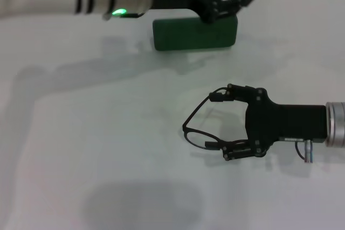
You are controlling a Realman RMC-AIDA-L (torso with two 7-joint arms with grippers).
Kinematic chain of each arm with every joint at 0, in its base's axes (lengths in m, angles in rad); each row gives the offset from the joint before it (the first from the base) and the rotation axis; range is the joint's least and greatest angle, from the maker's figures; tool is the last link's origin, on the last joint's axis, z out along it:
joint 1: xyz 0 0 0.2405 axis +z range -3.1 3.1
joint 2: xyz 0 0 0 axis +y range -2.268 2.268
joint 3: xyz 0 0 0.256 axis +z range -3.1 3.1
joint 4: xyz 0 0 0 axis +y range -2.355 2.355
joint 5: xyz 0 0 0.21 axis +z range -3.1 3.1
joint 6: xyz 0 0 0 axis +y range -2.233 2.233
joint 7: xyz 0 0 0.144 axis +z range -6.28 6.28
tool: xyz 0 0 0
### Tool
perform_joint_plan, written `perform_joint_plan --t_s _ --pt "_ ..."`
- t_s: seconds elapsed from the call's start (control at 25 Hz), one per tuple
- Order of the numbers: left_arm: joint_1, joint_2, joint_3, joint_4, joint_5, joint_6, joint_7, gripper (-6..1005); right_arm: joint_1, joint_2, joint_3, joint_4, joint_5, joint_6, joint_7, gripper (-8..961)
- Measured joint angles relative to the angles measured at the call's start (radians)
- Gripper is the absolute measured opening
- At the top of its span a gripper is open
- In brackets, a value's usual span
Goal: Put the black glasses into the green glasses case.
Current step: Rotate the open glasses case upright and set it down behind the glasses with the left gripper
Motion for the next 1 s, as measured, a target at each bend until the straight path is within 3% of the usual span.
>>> perform_joint_plan --t_s 0.16,0.28,0.48,0.8,1.0 --pt "0.139 -0.004 0.001 -0.003 -0.278 -0.004 0.098 425 0.013 0.0 -0.001 -0.002 0.001 0.002 0.004 871" --pt "0.159 -0.001 -0.011 -0.01 -0.322 -0.036 -0.002 426 0.015 0.0 -0.002 -0.003 0.001 0.003 0.005 871" --pt "0.116 0.019 -0.044 -0.057 -0.165 -0.086 -0.28 427 0.017 0.0 -0.013 0.0 0.001 0.006 0.005 871" --pt "0.068 0.006 -0.048 -0.077 -0.026 -0.099 -0.401 428 0.018 0.0 -0.017 0.009 0.001 0.009 0.006 871" --pt "-0.079 0.016 -0.049 -0.201 0.089 -0.252 -0.553 430 0.021 0.0 -0.026 0.009 0.003 0.009 0.005 871"
